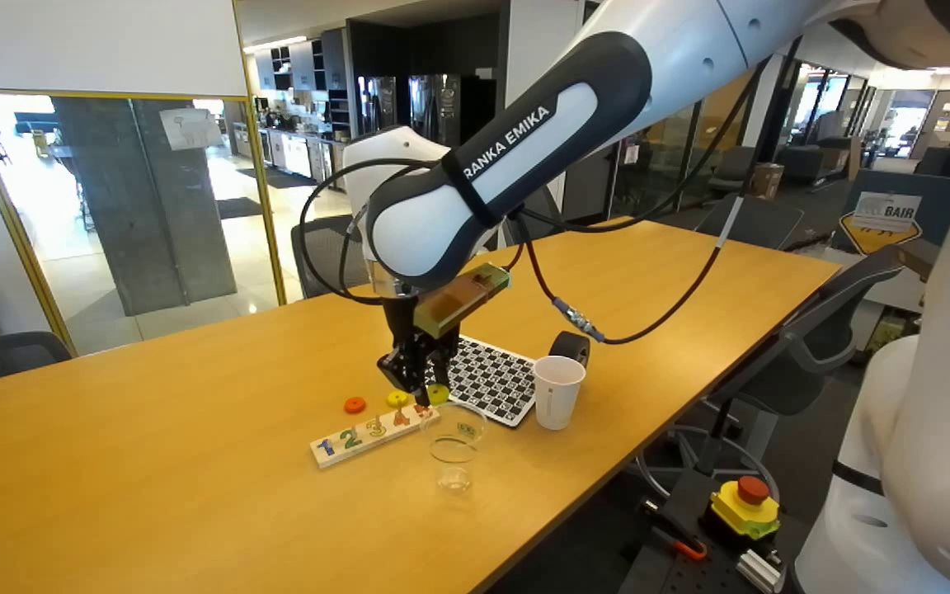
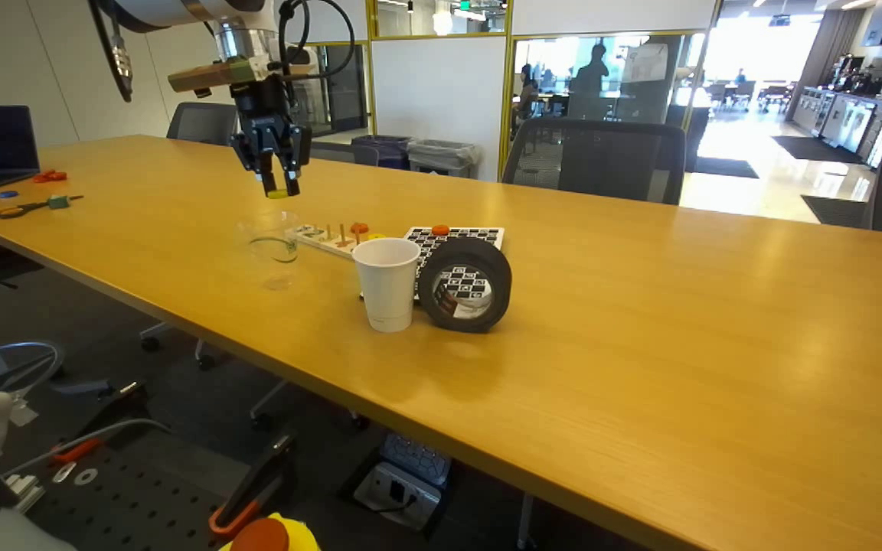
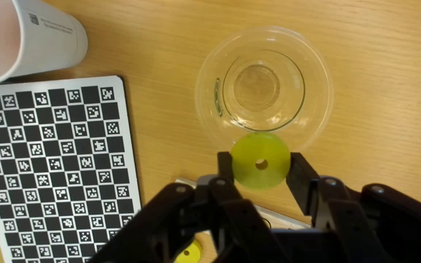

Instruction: Pick up the orange and yellow objects from the table and put them in the two cups

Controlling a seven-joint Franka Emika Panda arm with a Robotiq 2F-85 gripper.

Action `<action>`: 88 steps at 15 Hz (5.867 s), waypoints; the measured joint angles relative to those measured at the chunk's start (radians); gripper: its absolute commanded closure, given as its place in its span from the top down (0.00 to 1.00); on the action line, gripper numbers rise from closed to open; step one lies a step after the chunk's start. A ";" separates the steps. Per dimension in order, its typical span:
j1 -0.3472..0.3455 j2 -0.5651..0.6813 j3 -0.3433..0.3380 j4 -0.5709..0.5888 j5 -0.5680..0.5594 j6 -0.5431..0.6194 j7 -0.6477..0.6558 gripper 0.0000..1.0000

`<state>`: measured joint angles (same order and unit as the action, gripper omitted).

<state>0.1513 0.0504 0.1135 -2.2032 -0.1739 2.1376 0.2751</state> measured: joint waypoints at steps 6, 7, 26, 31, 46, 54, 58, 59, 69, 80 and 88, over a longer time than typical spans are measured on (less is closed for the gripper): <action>-0.015 0.006 -0.010 -0.021 0.001 -0.026 0.032 0.21; -0.016 0.006 -0.011 -0.025 0.002 -0.028 0.032 0.21; -0.018 0.009 -0.015 0.000 0.044 -0.031 0.029 1.00; -0.032 0.024 -0.029 0.104 0.021 -0.028 0.021 1.00; -0.041 0.431 -0.044 0.479 0.034 0.145 -0.064 1.00; -0.042 0.598 -0.045 0.626 0.085 0.144 -0.105 1.00; -0.047 0.630 -0.047 0.645 0.102 0.144 -0.105 1.00; -0.047 0.636 -0.049 0.647 0.106 0.144 -0.105 1.00; -0.056 0.689 -0.054 0.677 0.125 0.133 -0.105 1.00; -0.058 0.706 -0.056 0.703 0.126 0.119 -0.105 1.00; -0.058 0.710 -0.056 0.710 0.127 0.112 -0.105 0.42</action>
<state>0.0933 0.7601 0.0580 -1.4929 -0.0473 2.2496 0.1698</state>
